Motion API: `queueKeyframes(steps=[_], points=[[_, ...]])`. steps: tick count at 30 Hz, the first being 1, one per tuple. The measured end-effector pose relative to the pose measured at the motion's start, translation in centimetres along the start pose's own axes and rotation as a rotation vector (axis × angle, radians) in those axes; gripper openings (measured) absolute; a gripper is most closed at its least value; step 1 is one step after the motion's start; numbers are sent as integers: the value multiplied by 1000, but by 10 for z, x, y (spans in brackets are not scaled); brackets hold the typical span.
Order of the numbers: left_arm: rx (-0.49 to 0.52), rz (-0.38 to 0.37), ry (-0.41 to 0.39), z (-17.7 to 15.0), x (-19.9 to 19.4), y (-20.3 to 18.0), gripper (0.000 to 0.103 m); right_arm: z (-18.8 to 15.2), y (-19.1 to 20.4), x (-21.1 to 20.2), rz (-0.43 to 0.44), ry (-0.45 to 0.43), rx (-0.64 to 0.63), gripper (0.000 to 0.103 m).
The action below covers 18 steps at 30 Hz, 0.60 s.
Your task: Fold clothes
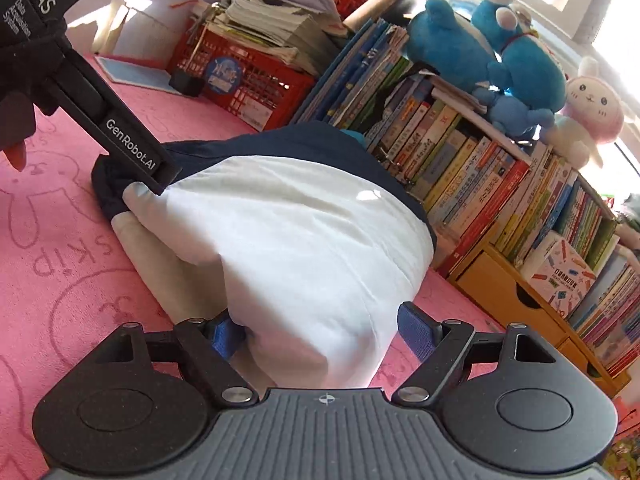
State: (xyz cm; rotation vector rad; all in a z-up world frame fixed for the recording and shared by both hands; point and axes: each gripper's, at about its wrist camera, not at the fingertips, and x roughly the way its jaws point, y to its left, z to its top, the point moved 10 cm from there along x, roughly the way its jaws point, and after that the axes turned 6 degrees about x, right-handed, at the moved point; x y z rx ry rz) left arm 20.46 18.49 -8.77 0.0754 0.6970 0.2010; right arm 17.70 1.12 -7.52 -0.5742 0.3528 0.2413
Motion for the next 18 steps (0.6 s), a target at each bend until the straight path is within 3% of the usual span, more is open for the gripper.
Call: queueKeyframes(steps=[3, 7, 9, 11, 12, 18], points=[[-4, -54, 23, -6, 1, -6, 103, -17, -23, 0, -54, 2, -10, 86], [0, -116, 34, -15, -5, -22, 103, -48, -57, -5, -75, 50, 59, 81], [18, -191, 42, -21, -13, -41, 103, -57, -69, -10, -84, 70, 105, 45], [39, -249, 47, -26, -23, -57, 103, -65, -81, -17, -108, 76, 130, 27], [51, -271, 48, -29, -29, -65, 103, -68, -86, -22, -123, 73, 129, 24], [116, -405, 56, -49, -63, -107, 103, -95, -121, -70, -201, 81, 152, 24]])
